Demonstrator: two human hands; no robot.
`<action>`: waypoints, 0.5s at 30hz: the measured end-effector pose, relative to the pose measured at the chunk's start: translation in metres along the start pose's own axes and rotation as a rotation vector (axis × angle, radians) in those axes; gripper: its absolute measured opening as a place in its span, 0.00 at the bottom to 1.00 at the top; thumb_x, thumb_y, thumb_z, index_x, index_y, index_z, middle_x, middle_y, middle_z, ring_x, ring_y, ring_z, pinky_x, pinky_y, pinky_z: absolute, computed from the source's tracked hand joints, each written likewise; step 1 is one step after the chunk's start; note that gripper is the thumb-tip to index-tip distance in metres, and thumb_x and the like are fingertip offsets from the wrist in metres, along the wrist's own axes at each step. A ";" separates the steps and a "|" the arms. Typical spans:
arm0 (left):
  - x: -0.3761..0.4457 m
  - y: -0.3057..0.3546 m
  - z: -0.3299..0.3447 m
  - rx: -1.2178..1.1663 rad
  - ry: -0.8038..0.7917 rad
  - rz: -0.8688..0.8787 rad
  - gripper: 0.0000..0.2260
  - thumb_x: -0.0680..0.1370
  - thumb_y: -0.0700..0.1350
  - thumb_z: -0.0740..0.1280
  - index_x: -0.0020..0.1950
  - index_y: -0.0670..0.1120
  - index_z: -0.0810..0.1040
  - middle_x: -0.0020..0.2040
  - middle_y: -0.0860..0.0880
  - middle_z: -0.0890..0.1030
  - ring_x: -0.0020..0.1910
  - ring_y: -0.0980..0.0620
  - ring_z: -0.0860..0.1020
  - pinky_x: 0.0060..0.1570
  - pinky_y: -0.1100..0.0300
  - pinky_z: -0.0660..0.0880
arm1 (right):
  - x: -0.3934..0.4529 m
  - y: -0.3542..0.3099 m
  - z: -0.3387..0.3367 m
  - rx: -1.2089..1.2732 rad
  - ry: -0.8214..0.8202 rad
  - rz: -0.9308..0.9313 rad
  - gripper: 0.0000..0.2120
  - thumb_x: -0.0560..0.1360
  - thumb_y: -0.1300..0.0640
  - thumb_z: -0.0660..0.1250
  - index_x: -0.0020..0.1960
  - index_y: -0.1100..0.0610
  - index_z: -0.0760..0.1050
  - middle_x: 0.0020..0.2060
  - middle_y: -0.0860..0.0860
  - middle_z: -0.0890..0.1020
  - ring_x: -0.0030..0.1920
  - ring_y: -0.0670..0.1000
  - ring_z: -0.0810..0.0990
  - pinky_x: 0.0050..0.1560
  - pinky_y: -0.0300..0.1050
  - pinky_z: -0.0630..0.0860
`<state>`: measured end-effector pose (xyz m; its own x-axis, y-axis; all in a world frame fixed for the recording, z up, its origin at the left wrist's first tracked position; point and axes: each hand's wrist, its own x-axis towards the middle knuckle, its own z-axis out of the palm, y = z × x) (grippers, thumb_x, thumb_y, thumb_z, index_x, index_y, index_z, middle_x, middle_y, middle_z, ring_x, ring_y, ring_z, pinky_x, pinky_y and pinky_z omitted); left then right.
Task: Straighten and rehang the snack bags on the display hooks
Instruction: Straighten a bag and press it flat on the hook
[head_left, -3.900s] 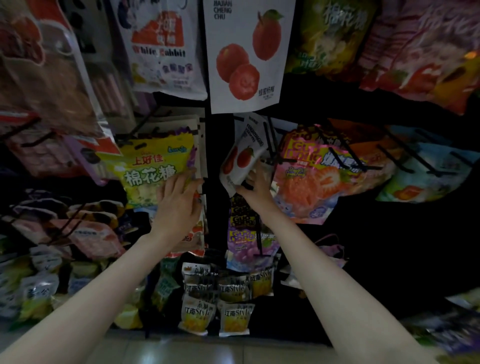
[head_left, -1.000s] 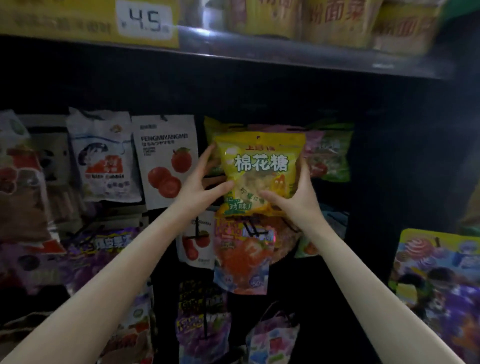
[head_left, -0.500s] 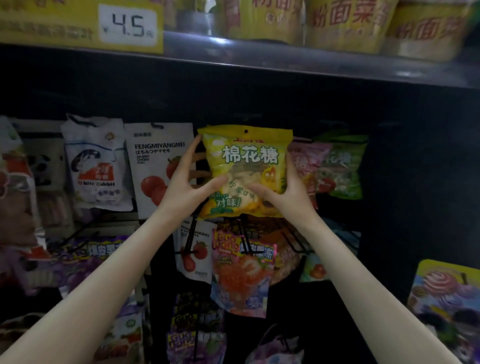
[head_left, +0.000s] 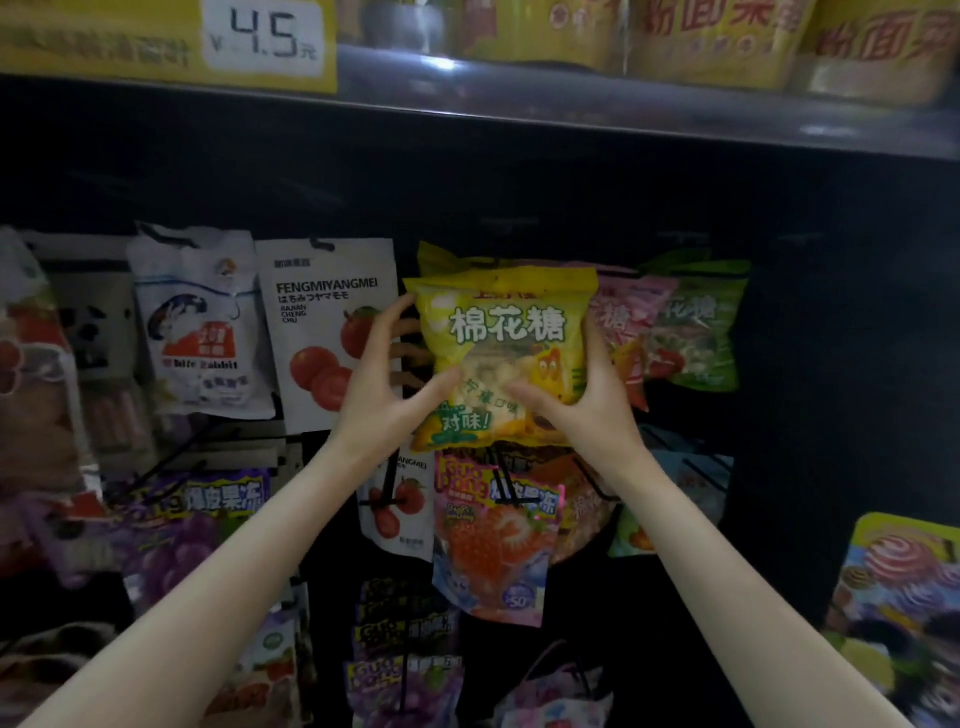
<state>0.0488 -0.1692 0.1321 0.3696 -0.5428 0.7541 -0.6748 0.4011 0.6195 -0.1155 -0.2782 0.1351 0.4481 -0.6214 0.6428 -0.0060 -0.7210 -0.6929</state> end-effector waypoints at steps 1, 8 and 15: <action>-0.002 0.000 -0.001 0.020 0.033 0.037 0.29 0.71 0.58 0.69 0.68 0.54 0.62 0.56 0.55 0.72 0.51 0.64 0.73 0.49 0.71 0.70 | -0.003 0.000 -0.002 -0.010 0.011 -0.023 0.49 0.63 0.42 0.73 0.75 0.46 0.49 0.71 0.39 0.60 0.70 0.38 0.59 0.68 0.36 0.59; 0.027 0.039 0.002 0.500 0.193 0.340 0.20 0.73 0.48 0.60 0.63 0.42 0.73 0.60 0.42 0.70 0.61 0.46 0.67 0.61 0.59 0.63 | 0.000 -0.009 -0.001 -0.061 0.088 -0.091 0.51 0.63 0.44 0.76 0.76 0.50 0.50 0.72 0.44 0.61 0.71 0.41 0.59 0.71 0.42 0.60; 0.048 0.034 0.025 0.744 -0.155 0.302 0.25 0.78 0.54 0.49 0.74 0.48 0.62 0.75 0.50 0.61 0.74 0.50 0.56 0.70 0.56 0.48 | 0.009 -0.002 0.012 -0.083 0.136 -0.076 0.49 0.65 0.44 0.75 0.76 0.52 0.52 0.71 0.45 0.63 0.71 0.43 0.60 0.69 0.41 0.60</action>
<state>0.0278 -0.2005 0.1836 0.0484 -0.6072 0.7931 -0.9987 -0.0186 0.0467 -0.1006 -0.2789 0.1379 0.3246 -0.5958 0.7346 -0.0530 -0.7869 -0.6148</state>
